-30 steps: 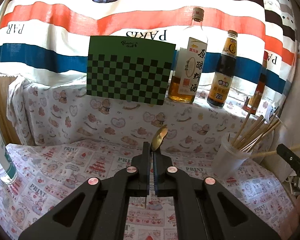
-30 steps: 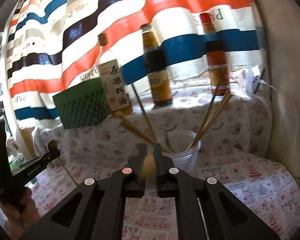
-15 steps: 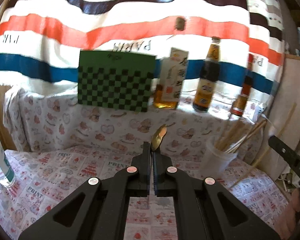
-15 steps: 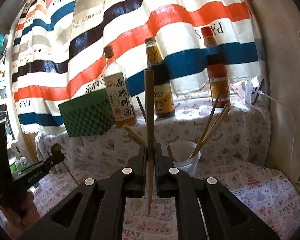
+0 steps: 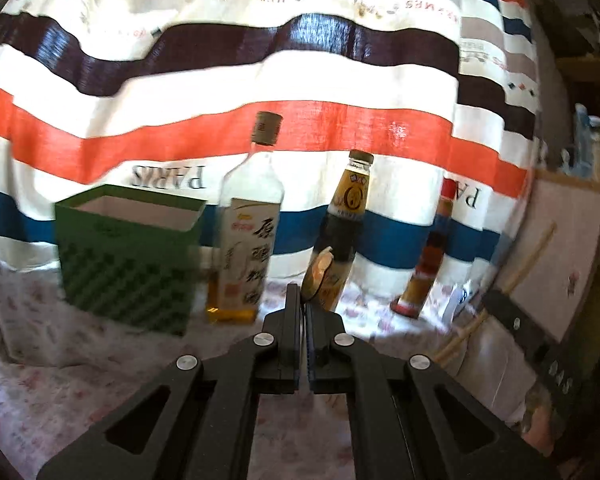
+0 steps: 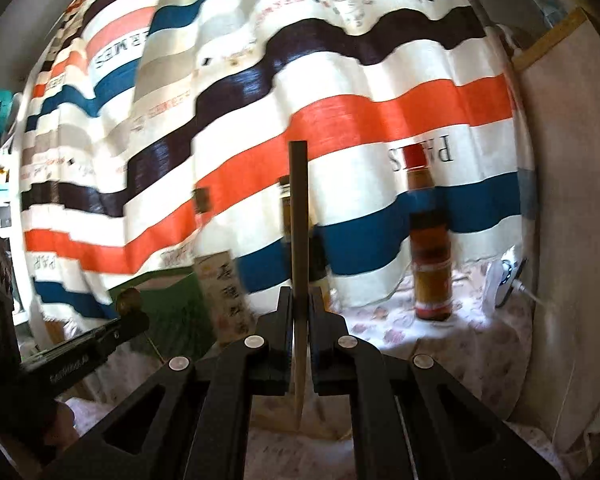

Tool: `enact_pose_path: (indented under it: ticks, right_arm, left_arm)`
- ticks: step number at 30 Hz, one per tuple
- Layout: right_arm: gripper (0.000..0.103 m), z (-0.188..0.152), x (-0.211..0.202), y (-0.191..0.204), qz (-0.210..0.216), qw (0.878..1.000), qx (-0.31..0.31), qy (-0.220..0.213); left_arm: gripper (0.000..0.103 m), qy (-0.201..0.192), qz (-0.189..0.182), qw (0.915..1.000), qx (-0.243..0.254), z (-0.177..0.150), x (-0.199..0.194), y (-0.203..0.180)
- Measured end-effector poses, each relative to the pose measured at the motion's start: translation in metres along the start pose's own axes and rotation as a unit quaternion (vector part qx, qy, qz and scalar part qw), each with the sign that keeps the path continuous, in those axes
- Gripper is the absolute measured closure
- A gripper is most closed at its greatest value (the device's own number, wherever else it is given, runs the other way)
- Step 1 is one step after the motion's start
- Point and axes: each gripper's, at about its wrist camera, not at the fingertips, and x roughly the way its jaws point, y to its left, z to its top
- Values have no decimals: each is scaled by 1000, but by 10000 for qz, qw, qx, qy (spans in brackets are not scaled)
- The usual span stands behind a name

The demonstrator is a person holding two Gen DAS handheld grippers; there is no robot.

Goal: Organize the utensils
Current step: 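Raise both tools over the white cup with spoon and chopstick, then drop the spoon and chopstick into the cup by opening both tools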

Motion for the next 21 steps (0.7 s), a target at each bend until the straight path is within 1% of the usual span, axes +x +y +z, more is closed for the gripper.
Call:
enact_pose_path:
  ticks: [2,5,9,11,14,15,18,21]
  right_arm:
    - [95,0,12,-12,-44,9999,141,73]
    - [95,-7,29,-31,-40,9991,326,261]
    - [95,-25,55,-42,-148,9968,296,722]
    - [95,-32,64,-45,-257,9958,252,841]
    - [95,-34,69,-51,-120,9941,453,981]
    - [95,-33,69,-52,-84,9937,476,1014]
    - [95,-35,71,-50,-190,9938,330,1049]
    - [95,-39,77,-49,-195,9923,296,1190]
  left_arm:
    - [101,108,-88,9998,-151,5,21,-2]
    - [101,166,-249,9988,-379,4,43,-3]
    - [101,221,-460,9972,-540,-1,66,-3]
    - [101,316,-575,9951,-735,-4,75,2]
    - [101,449,-679,9918,-985,-12,86,9]
    - [101,528,-706,9906,-1048,-16,90,11]
    - [101,844,-605,9880,-1144,-29,105,15]
    - [101,941,-574,9885,-1035,-42,110,15]
